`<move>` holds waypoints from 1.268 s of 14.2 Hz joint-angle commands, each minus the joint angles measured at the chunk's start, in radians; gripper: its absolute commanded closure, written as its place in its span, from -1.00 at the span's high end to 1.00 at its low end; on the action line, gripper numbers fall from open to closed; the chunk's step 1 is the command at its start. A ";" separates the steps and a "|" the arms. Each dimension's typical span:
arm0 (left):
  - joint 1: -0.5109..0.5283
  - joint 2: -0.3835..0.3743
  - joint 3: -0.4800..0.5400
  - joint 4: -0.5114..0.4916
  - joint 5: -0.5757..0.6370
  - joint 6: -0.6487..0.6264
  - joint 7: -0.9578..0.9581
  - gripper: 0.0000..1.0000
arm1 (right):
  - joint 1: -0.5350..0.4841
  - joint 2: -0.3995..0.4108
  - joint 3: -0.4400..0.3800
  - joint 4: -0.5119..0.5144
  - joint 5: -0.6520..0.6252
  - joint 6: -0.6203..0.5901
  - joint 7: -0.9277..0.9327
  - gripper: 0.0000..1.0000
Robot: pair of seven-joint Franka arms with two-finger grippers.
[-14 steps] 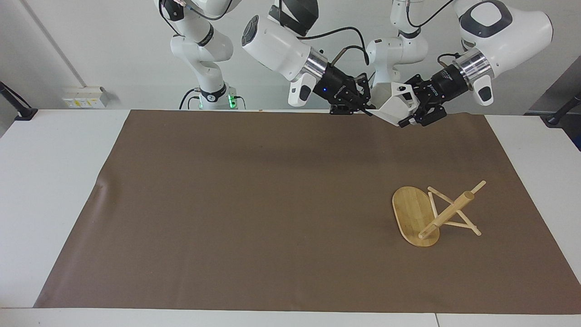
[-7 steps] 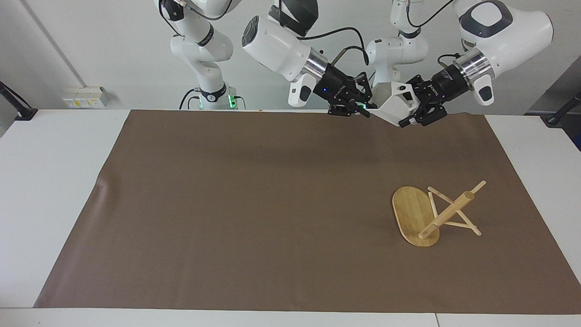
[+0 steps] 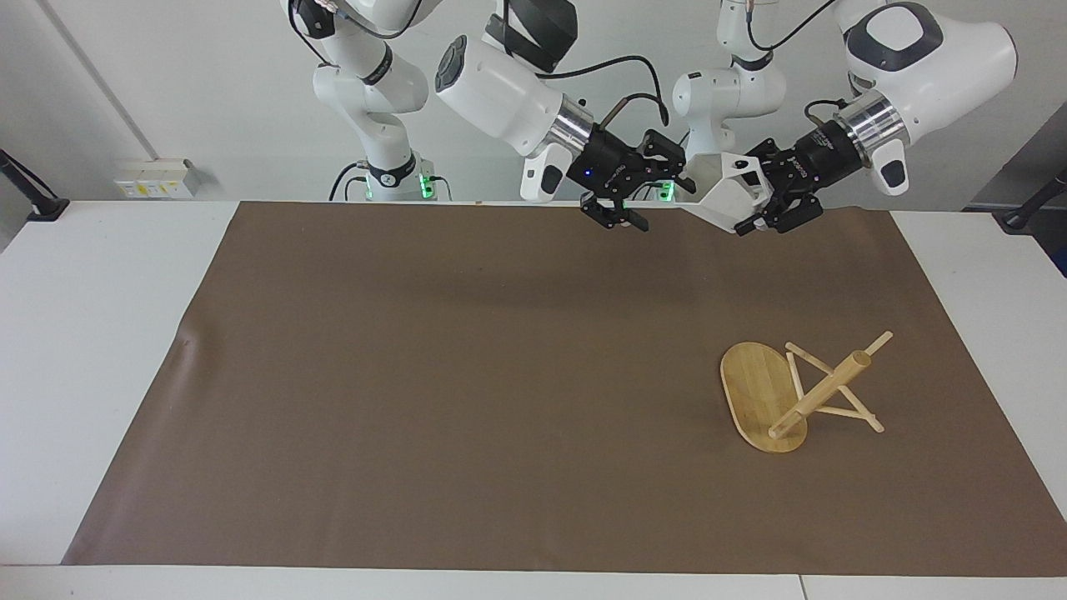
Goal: Hang cup on rack
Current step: 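Carry the cup with the left gripper while the right gripper withdraws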
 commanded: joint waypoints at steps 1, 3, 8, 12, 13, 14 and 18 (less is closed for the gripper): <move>-0.023 -0.038 0.000 -0.058 0.070 0.049 -0.046 -1.00 | -0.018 -0.060 -0.087 0.000 -0.006 -0.117 0.024 1.00; -0.024 -0.050 -0.020 -0.091 0.098 0.080 -0.050 -1.00 | -0.018 -0.093 -0.219 0.003 -0.012 -0.238 0.025 1.00; -0.042 -0.026 -0.041 -0.155 0.124 0.284 -0.250 -1.00 | -0.016 -0.113 -0.423 0.074 -0.426 -0.499 0.007 1.00; -0.053 0.025 -0.061 -0.164 0.126 0.397 -0.354 -1.00 | -0.016 -0.128 -0.576 0.074 -0.635 -0.625 -0.207 1.00; -0.071 0.042 -0.062 -0.164 0.126 0.433 -0.389 -1.00 | -0.016 -0.131 -0.633 0.072 -0.638 -0.636 -0.310 1.00; -0.086 0.059 -0.062 -0.164 0.126 0.465 -0.426 -1.00 | -0.016 -0.136 -0.694 0.071 -0.638 -0.642 -0.412 1.00; -0.143 0.132 -0.062 -0.161 0.126 0.595 -0.530 -1.00 | -0.016 -0.145 -0.772 0.072 -0.637 -0.728 -0.452 1.00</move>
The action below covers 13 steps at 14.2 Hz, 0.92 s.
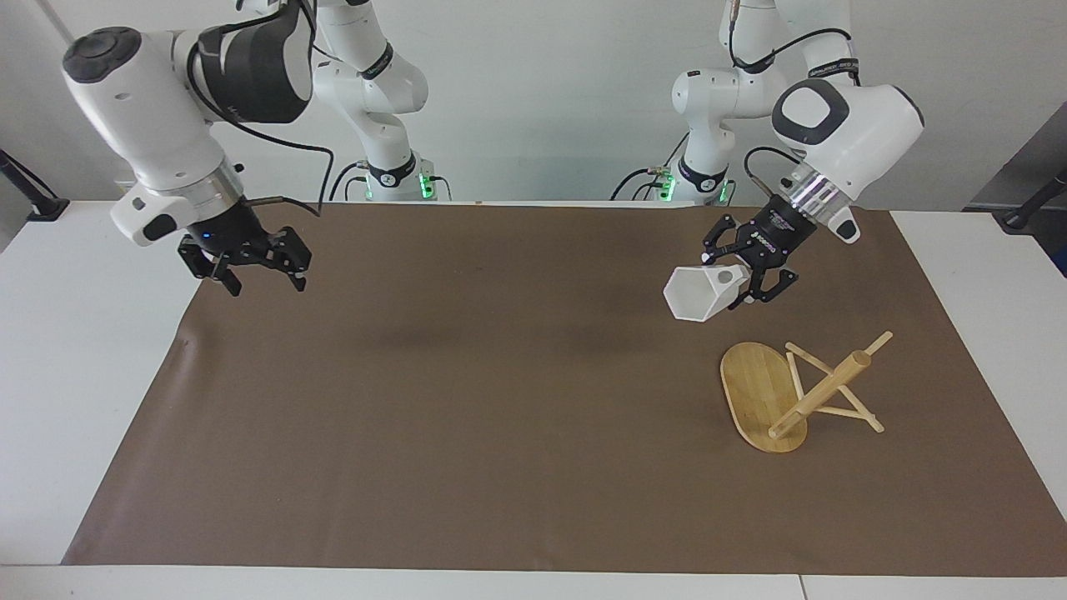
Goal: Hang cup on rack
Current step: 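Move the cup with the left gripper onto a rack peg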
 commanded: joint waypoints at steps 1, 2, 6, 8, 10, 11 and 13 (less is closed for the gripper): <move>-0.035 0.035 0.009 0.004 0.014 0.078 -0.066 -1.00 | 0.012 -0.017 -0.015 -0.004 -0.012 -0.046 0.006 1.00; -0.035 0.044 0.009 0.007 0.014 0.091 -0.064 -1.00 | 0.012 -0.017 -0.018 -0.002 -0.012 -0.056 0.014 1.00; -0.023 0.061 0.011 0.010 0.014 0.150 -0.104 -1.00 | 0.012 -0.017 -0.023 -0.001 -0.021 -0.080 0.075 1.00; -0.017 0.063 0.011 0.010 0.013 0.157 -0.115 -1.00 | 0.012 -0.017 -0.018 0.001 -0.082 -0.085 0.074 1.00; -0.009 0.066 0.012 0.008 0.014 0.186 -0.173 -1.00 | 0.012 -0.022 -0.018 -0.001 -0.087 -0.088 0.074 1.00; -0.006 0.070 0.012 0.008 0.014 0.194 -0.191 -1.00 | 0.012 -0.023 -0.018 0.001 -0.089 -0.089 0.074 1.00; 0.003 0.069 0.012 0.001 0.014 0.203 -0.202 -1.00 | 0.012 -0.023 -0.021 0.001 -0.089 -0.100 0.072 1.00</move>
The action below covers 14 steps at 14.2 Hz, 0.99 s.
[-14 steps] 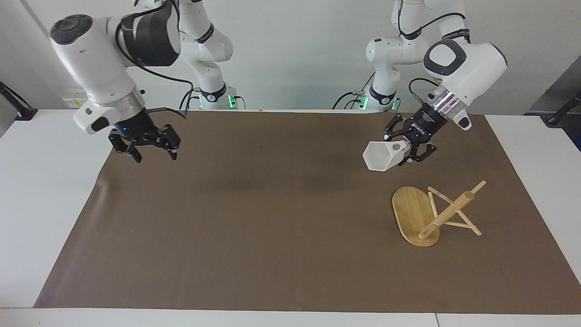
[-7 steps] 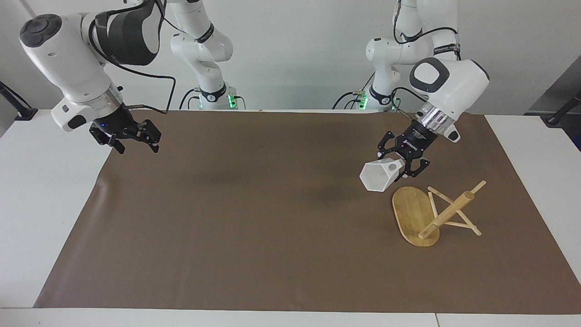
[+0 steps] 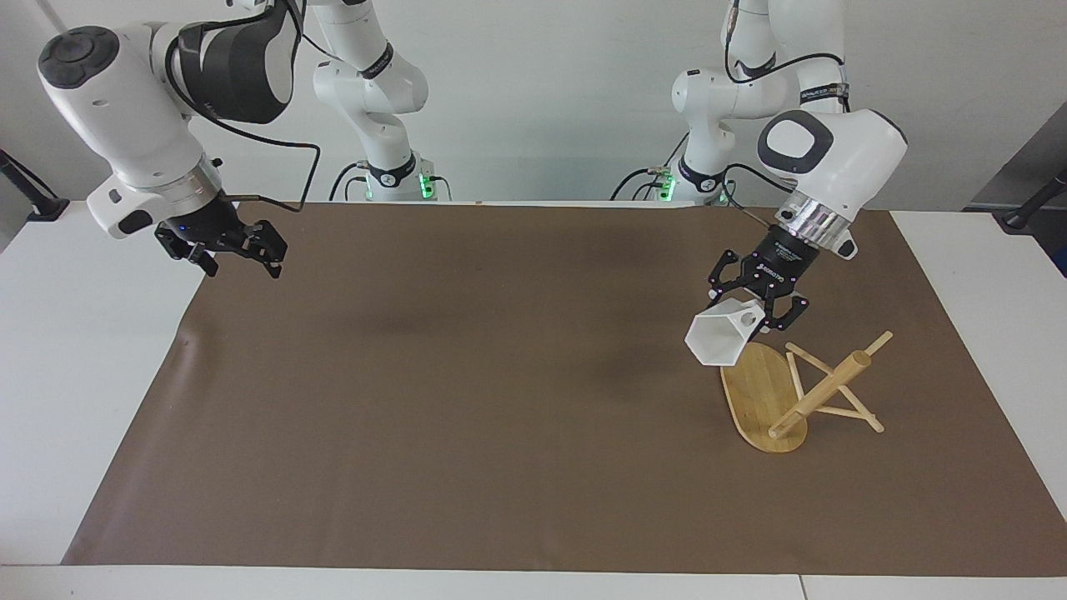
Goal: Hang cup on rack
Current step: 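Move the cup with the left gripper onto a rack peg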
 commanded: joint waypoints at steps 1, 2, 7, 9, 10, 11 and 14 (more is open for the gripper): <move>0.017 0.006 -0.002 -0.002 0.014 0.039 -0.066 -1.00 | 0.007 -0.013 -0.007 0.002 -0.019 -0.028 0.017 1.00; 0.017 0.008 -0.002 -0.003 0.014 0.058 -0.075 -1.00 | 0.007 -0.013 -0.005 0.002 -0.017 -0.028 0.017 1.00; 0.017 0.014 -0.001 -0.009 0.014 0.092 -0.098 -1.00 | 0.007 -0.015 0.010 0.002 0.004 -0.031 0.020 1.00; 0.019 0.016 -0.001 -0.009 0.014 0.101 -0.100 -1.00 | 0.009 -0.015 0.012 0.025 0.004 -0.036 0.023 1.00; 0.019 0.022 -0.001 -0.009 0.014 0.113 -0.098 -1.00 | 0.007 -0.013 0.012 0.039 0.004 -0.049 0.029 1.00; 0.017 0.028 -0.001 -0.009 0.014 0.119 -0.098 -1.00 | 0.009 -0.013 0.012 0.039 0.004 -0.051 0.035 1.00; 0.019 0.036 -0.001 -0.011 0.016 0.135 -0.098 -1.00 | 0.010 -0.013 0.012 0.039 0.004 -0.060 0.037 1.00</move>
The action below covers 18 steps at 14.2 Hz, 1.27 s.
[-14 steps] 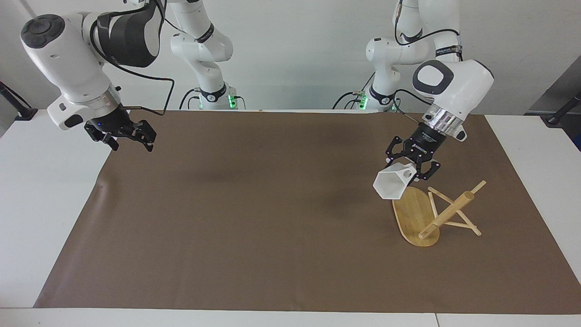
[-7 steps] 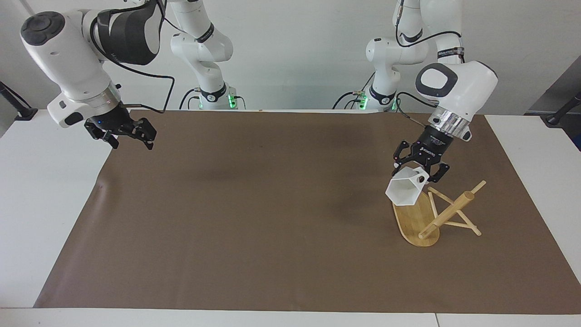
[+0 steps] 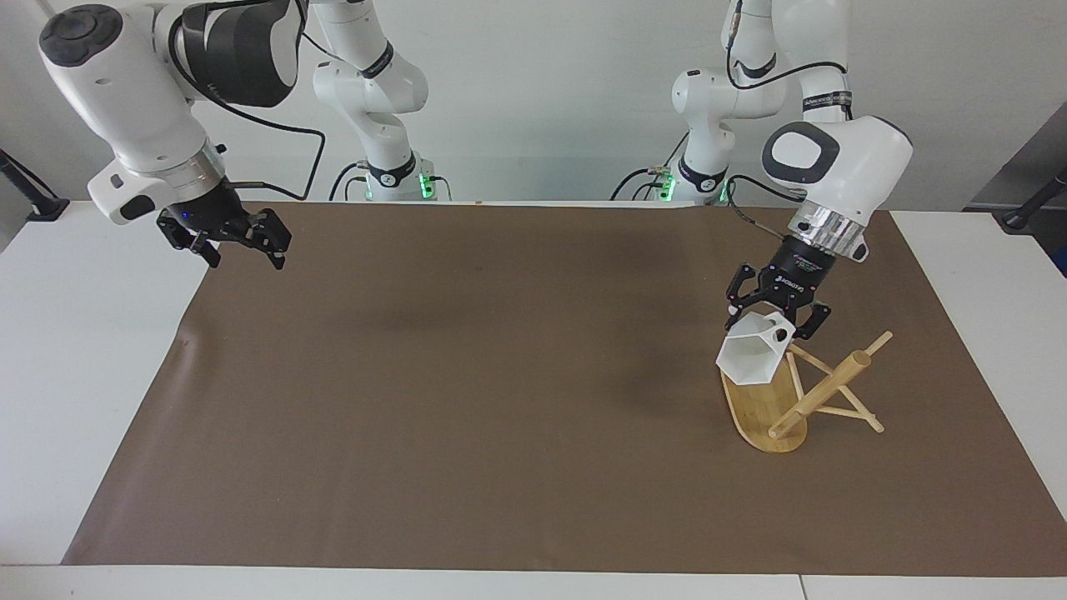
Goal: Hang cup on rack
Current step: 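Move the cup with the left gripper onto a rack peg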
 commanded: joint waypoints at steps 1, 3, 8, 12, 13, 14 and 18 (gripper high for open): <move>0.002 0.005 -0.003 -0.011 0.016 0.037 -0.023 -1.00 | 0.001 -0.005 0.003 0.005 0.004 -0.026 0.019 1.00; 0.002 0.011 -0.003 -0.011 0.014 0.039 -0.023 -1.00 | 0.002 -0.007 0.002 0.000 0.004 -0.026 0.017 1.00; 0.017 0.017 -0.003 -0.011 0.014 0.053 -0.023 -1.00 | 0.001 -0.014 0.000 -0.012 0.005 -0.026 0.013 1.00; 0.031 0.019 -0.003 -0.009 0.014 0.054 -0.030 -1.00 | 0.001 -0.026 -0.003 -0.011 0.004 -0.011 0.023 1.00; 0.036 0.019 -0.003 -0.009 0.014 0.054 -0.031 -1.00 | 0.001 -0.031 -0.003 -0.008 0.004 -0.009 0.023 1.00; 0.037 0.019 -0.003 -0.009 0.014 0.054 -0.031 -1.00 | 0.001 -0.034 -0.001 -0.006 0.004 -0.003 0.023 1.00; 0.037 0.033 -0.003 -0.006 0.014 0.080 -0.066 -1.00 | 0.002 -0.036 0.002 0.000 0.007 0.066 0.022 1.00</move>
